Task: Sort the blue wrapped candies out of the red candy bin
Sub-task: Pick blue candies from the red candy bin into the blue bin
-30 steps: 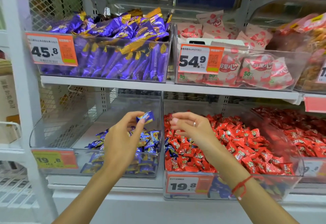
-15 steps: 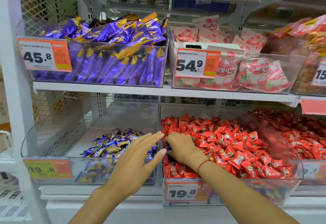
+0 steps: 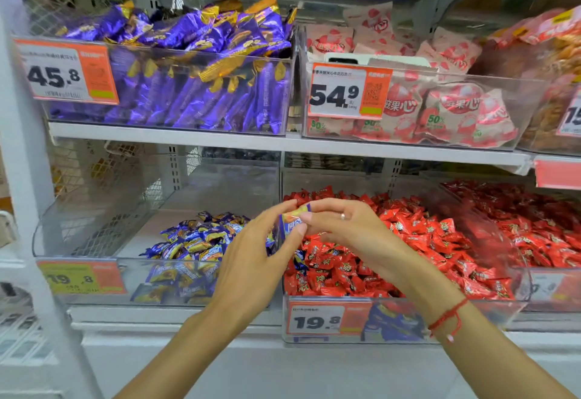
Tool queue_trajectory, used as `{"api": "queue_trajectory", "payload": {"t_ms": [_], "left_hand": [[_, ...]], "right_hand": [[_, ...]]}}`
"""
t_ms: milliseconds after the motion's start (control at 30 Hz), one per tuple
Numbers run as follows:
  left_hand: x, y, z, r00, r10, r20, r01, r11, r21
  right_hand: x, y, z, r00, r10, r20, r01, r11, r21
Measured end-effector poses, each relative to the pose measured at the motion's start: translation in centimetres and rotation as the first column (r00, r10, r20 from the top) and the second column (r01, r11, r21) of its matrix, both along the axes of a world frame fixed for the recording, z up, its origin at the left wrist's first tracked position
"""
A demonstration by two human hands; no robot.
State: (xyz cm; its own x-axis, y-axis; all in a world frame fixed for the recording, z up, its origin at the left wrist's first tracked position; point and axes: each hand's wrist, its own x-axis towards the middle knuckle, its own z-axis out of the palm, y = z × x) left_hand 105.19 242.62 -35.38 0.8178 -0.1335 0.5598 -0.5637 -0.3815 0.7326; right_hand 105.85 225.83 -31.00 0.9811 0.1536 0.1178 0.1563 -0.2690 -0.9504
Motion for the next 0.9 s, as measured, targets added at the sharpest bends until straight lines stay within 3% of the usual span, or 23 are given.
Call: {"api": "queue_trajectory", "payload": {"t_ms": [167, 233, 300, 367, 433, 500, 567, 800, 867, 900], "left_hand": [[0.5, 0.0, 0.5, 0.997, 0.069, 0.035, -0.06, 0.974, -0.22], [1.1, 1.0, 0.0, 0.991, 0.132, 0.017, -0.125, 0.969, -0.211], [1.9, 2.3, -1.0, 0.982, 0.189, 0.0, -0.187, 0.971, -0.149], [2.6, 3.4, -2.0, 0.974, 0.226, 0.014, -0.225, 0.972, -0.067], [3.0, 4.1, -2.6, 0.96, 0.275, 0.045, -0.276, 0.961, 0.025], [3.3, 4.5, -2.9, 0.935, 0.341, 0.092, -0.35, 0.93, 0.11], [3.3, 4.7, -2.8, 0.923, 0.374, 0.096, -0.385, 0.909, 0.16], [2.8, 5.0, -3.2, 0.949, 0.316, 0.006, -0.31, 0.927, 0.213], [2.6, 5.2, -3.2, 0.953, 0.302, -0.004, -0.296, 0.936, 0.188], [2.6, 5.4, -3.2, 0.949, 0.315, -0.009, -0.308, 0.934, 0.183]], "right_hand": [[0.4, 1.5, 0.1, 0.999, 0.006, 0.044, -0.014, 0.986, 0.164], [1.8, 1.0, -0.8, 0.993, -0.054, 0.106, 0.051, 0.998, 0.033], [3.8, 0.4, -2.3, 0.974, -0.049, 0.221, 0.114, 0.95, -0.291], [5.8, -0.1, -3.8, 0.974, 0.09, 0.206, 0.063, 0.771, -0.634], [7.3, -0.2, -4.9, 0.978, 0.196, 0.076, -0.027, 0.476, -0.879], [8.3, 0.2, -5.5, 0.979, 0.205, -0.012, -0.054, 0.2, -0.978], [8.7, 1.2, -5.3, 0.985, 0.167, -0.033, -0.045, 0.071, -0.996], [8.8, 2.9, -5.5, 0.981, 0.186, 0.058, 0.049, 0.056, -0.997], [8.4, 2.1, -5.5, 0.974, 0.205, 0.092, 0.062, 0.149, -0.987], [8.1, 1.4, -5.3, 0.974, 0.196, 0.117, 0.067, 0.241, -0.968]]}}
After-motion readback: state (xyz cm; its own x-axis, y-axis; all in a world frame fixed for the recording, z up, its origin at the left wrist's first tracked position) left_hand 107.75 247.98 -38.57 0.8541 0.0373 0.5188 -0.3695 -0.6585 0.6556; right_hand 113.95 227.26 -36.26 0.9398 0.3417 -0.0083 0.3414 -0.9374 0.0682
